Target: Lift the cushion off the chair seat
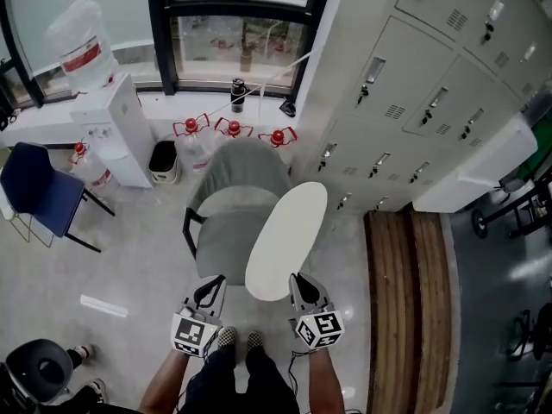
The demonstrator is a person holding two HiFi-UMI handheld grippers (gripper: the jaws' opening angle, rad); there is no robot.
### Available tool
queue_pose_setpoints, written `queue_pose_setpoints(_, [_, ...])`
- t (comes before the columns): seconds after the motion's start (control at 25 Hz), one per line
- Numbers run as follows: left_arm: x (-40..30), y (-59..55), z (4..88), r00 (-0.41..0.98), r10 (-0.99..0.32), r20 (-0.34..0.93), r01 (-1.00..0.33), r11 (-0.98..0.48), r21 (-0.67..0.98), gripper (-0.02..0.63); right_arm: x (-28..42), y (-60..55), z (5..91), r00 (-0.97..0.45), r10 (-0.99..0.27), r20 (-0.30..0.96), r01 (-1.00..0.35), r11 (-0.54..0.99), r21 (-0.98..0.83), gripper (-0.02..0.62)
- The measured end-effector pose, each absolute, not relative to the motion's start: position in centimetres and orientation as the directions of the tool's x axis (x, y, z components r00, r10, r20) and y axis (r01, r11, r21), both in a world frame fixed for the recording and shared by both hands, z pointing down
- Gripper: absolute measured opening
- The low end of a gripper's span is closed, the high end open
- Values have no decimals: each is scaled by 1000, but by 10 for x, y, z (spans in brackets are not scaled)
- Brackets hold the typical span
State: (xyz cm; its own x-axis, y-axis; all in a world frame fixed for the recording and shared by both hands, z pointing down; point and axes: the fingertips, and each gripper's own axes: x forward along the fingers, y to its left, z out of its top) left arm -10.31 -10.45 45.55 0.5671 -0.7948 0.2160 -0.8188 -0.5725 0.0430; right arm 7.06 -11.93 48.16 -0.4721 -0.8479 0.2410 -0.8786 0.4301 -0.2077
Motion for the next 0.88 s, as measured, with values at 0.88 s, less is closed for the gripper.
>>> queue_pose_setpoints(0.88, [-111, -38, 298, 631, -771, 87, -772, -635, -23, 23, 55, -34, 313, -454, -889, 60, -888, 445, -118, 37])
